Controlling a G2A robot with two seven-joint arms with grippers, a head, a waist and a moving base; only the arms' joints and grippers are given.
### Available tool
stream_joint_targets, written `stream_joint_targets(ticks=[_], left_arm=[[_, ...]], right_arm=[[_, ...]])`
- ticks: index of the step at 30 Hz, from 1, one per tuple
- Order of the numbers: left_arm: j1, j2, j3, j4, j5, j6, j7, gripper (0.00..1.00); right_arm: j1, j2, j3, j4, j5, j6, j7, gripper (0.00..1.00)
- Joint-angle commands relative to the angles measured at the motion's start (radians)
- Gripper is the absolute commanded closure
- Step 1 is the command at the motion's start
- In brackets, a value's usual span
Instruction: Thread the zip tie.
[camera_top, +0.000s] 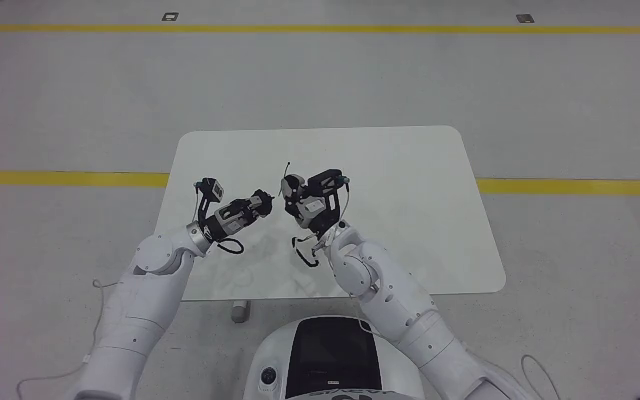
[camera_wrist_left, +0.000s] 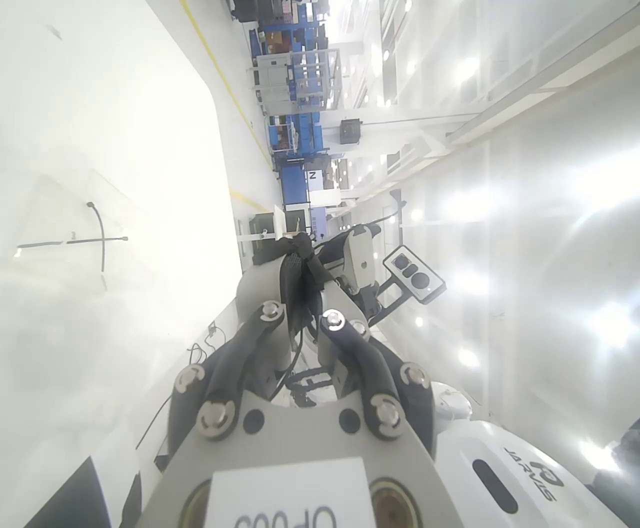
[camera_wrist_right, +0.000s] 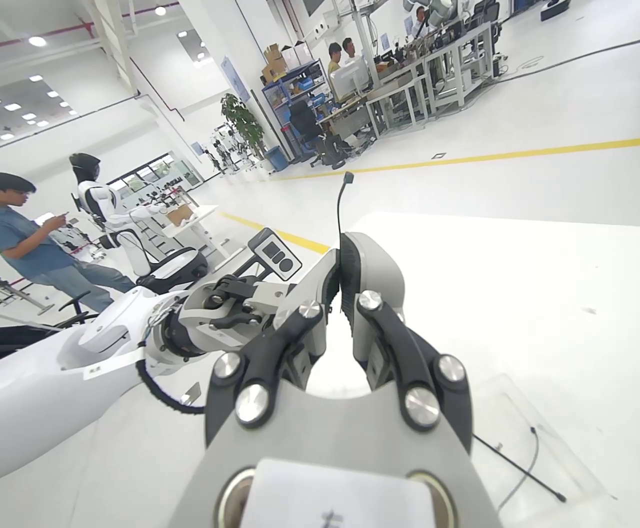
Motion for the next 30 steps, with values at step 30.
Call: stream_joint_targets(ticks=[30], left_arm=[[0.000,0.000,0.000,0.000,0.000,0.000,0.000,1.00]], right_arm=[[0.022,-0.007,-0.011,0.031,0.021,-0.025,0.002,1.00]])
